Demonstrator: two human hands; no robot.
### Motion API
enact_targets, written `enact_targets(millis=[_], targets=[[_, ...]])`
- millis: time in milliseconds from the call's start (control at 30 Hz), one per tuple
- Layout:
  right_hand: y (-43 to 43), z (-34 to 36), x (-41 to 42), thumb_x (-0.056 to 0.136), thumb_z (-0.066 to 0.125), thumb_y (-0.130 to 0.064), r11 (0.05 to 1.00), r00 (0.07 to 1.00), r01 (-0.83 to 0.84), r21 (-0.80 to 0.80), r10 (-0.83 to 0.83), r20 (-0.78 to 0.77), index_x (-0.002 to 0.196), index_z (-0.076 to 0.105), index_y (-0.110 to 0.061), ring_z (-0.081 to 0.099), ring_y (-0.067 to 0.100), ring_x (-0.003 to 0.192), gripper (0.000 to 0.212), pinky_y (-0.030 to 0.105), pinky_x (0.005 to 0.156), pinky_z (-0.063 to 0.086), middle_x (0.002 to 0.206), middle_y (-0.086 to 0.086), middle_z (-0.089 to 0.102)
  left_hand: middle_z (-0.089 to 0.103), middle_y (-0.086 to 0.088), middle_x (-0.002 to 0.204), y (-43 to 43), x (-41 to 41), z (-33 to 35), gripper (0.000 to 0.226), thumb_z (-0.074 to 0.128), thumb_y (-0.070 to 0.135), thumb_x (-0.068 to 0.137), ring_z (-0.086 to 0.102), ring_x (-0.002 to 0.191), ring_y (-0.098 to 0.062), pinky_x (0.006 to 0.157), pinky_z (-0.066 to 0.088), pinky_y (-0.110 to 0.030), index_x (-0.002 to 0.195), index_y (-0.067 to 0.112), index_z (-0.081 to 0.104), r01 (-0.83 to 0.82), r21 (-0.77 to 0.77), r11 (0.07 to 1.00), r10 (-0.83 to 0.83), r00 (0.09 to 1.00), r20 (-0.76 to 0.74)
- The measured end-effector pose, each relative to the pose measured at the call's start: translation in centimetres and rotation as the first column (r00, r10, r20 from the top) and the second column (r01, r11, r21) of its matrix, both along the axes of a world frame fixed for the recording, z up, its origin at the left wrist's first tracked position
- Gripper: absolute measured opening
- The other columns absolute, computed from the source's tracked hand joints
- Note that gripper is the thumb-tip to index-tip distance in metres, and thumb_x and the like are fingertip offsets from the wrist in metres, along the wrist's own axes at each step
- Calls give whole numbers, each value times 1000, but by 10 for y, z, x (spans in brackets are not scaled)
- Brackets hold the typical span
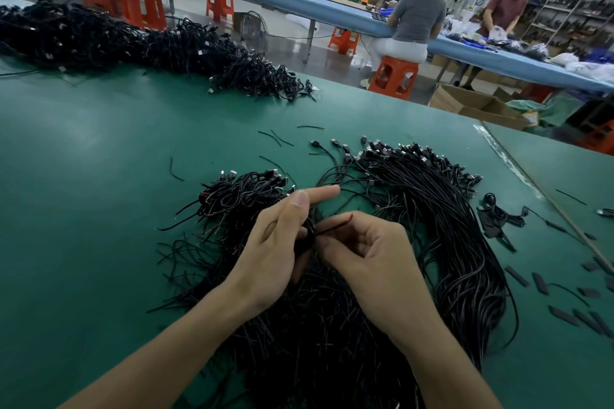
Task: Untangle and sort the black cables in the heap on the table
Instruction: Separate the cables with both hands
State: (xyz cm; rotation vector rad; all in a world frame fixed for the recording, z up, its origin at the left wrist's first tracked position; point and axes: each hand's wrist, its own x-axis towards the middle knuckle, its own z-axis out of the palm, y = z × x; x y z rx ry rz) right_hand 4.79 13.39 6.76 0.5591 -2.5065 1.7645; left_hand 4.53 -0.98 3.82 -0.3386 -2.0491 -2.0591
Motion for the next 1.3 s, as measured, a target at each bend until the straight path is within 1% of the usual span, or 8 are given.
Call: enact_targets(millis=[133,233,400,633,767,967,1100,1300], targets=[[-7,0,3,84,63,-9,999,999,34,-29,-35,-21,88,72,-26,70,12,72,20,32,71,60,79,-7,74,74,10,105,1,-2,0,46,28,30,102,69,95,-3,73,49,-11,121,27,69,28,32,999,-27,1000,-15],[-9,1,1,89,62,-2,999,999,29,-32,-30,-23,92,71,-21,71,15,76,22,38,74,60,82,-5,74,75,0,101,1,-1,-1,46,27,30,101,71,82,-10,69,56,-25,124,29,68,24,17,1000,-24,1000,-19],[-9,4,1,97,60,-10,989,989,111,101,-100,-109,89,67,-26,66,8,78,19,20,67,52,84,-8,70,66,29,71,5,2,4,46,25,22,104,57,62,17,60,41,0,129,16,63,11,-14,1000,-12,998,-63],[-10,3,10,97,58,-13,934,970,137,329,-59,-235,88,58,-33,57,3,91,22,9,76,43,93,-17,59,52,7,42,4,2,10,54,28,42,105,35,32,-8,37,29,-16,96,19,75,-118,135,984,116,993,24],[-9,3,10,94,64,-15,943,963,157,293,-80,-257,91,63,-31,59,1,94,16,6,77,41,94,-17,62,46,-2,40,2,-1,6,65,28,55,94,39,35,-11,38,30,-17,73,17,76,-145,147,978,131,987,97],[-12,4,8,93,65,-23,970,989,124,210,-105,-102,82,69,-31,61,2,64,14,13,56,44,74,-15,69,54,6,41,4,0,5,61,23,40,104,42,35,-5,43,34,-14,89,15,76,-170,128,977,170,985,12],[-12,6,10,90,67,-32,996,997,75,49,-74,-19,83,71,-28,64,13,60,10,29,56,54,72,-6,71,76,8,78,3,-1,6,53,27,35,100,70,71,-7,65,52,-26,86,25,77,-150,169,974,148,989,24],[-10,7,6,91,65,-24,992,992,123,19,-123,-13,79,72,-28,66,17,61,14,34,59,56,69,-4,71,51,4,42,3,4,9,56,24,33,102,41,36,-8,40,29,-18,96,22,78,-119,120,986,121,993,-8]])
